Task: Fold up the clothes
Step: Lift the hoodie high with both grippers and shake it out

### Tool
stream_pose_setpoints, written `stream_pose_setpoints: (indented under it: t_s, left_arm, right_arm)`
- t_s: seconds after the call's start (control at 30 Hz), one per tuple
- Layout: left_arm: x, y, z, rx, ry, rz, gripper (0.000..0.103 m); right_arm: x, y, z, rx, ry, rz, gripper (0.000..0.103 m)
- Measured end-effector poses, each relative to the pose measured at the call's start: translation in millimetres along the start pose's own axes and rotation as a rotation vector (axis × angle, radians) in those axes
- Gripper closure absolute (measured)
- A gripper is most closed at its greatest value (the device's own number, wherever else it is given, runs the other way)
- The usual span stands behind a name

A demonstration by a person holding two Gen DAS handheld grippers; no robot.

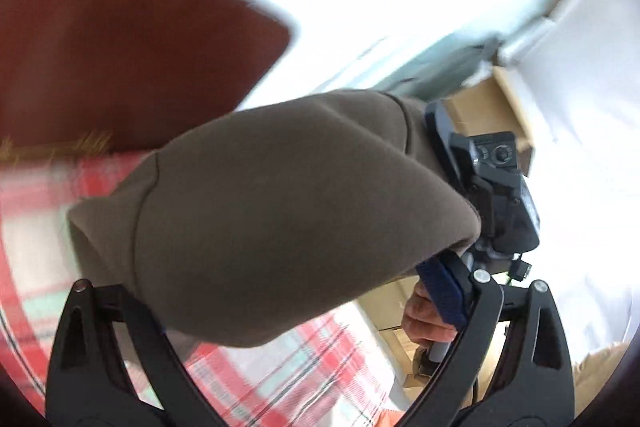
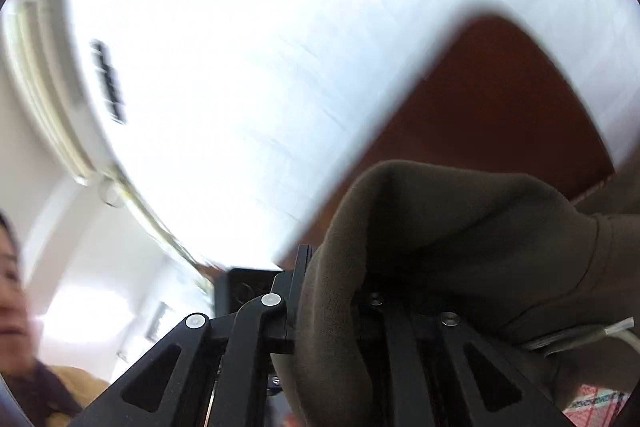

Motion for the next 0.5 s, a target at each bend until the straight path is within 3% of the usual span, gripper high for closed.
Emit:
stream_pose_setpoints:
  t_s: [0.13, 0.33, 0.5]
  left_arm:
    - [3, -75, -45, -0.104, -0.056, 0.132, 0.007]
    - [21, -183, -92, -0.263, -0.117, 0.252, 0.007]
    - [87, -268, -124, -0.396, -0.225, 0.352, 0.006]
  right_arm:
    - [43, 63, -42, 0.126, -0.106, -0.023, 0.092]
    - [89, 163, -88, 0.317, -0.226, -0.034, 0.091]
    - [127, 304, -100, 0.437, -0.293, -0.116, 0.091]
Point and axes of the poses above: each gripper's, at about its wrist camera, not at the fingertips, and x roughly against the way its jaws point, y to its left, z to its underside, the point moved 10 cm from there along -x, roughly the way its jaws point, and after that the axes turned 6 degrees about -y, right-handed, at the moved point
